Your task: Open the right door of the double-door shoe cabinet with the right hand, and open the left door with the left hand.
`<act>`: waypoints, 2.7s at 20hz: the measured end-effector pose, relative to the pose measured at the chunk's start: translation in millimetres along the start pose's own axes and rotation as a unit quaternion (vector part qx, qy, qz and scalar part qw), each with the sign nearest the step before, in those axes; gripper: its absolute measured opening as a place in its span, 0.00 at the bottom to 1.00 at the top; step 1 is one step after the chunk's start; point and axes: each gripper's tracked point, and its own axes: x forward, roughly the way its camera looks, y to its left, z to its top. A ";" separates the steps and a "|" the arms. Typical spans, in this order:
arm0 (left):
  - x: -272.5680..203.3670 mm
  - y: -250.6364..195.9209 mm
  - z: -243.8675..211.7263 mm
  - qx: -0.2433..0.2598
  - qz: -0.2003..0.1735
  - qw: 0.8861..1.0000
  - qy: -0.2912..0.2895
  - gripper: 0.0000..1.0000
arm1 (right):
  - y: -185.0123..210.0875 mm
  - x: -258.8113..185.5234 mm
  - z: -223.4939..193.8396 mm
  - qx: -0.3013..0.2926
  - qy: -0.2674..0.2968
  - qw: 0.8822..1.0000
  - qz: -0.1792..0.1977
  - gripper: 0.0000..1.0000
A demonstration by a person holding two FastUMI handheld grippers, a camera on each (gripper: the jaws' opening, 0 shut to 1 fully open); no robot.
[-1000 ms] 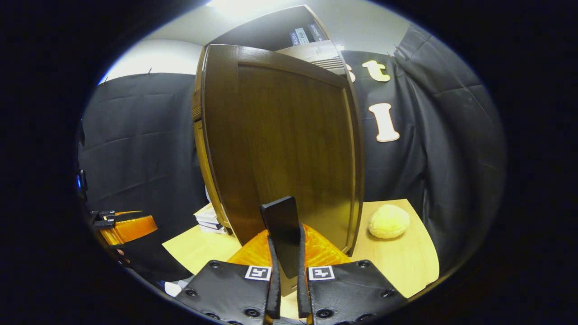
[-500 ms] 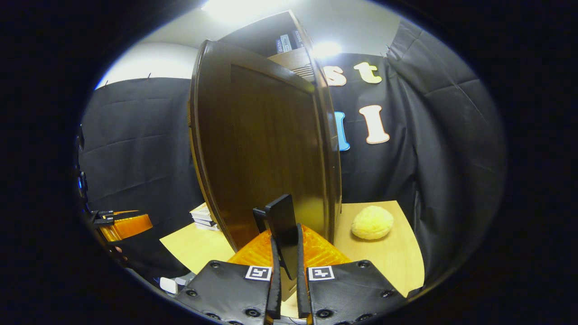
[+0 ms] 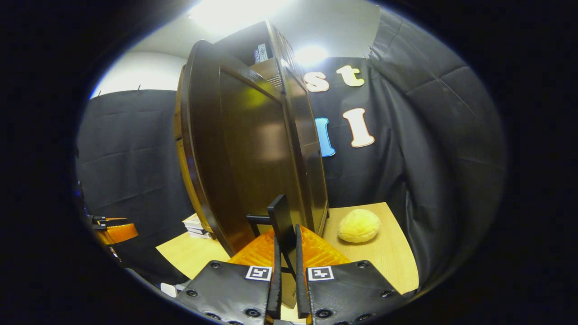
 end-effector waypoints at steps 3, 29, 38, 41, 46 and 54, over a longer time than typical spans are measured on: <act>4.6 0.3 4.6 0.002 0.002 1.000 0.005 1.00 | -0.5 -1.2 -1.8 -0.002 0.002 1.000 -0.008 0.14; 271.7 41.7 59.5 0.018 -0.066 0.997 -0.026 1.00 | -4.0 -104.8 -10.1 0.016 -0.028 0.948 -0.317 0.98; 332.6 10.3 55.1 0.059 -0.082 0.994 -0.046 0.94 | 18.1 -111.2 -21.1 0.007 -0.009 0.935 -0.354 0.98; 343.2 4.3 48.9 0.049 -0.092 0.994 -0.041 0.79 | 22.7 -109.3 -21.7 0.009 -0.006 0.932 -0.361 0.98; 356.0 6.9 41.3 0.006 -0.102 0.994 -0.024 0.55 | 26.8 -105.7 -23.8 0.010 -0.001 0.930 -0.368 0.93; 356.0 13.9 41.4 -0.015 -0.096 0.994 -0.043 0.20 | 41.3 -94.6 -27.2 0.001 0.007 0.935 -0.356 0.93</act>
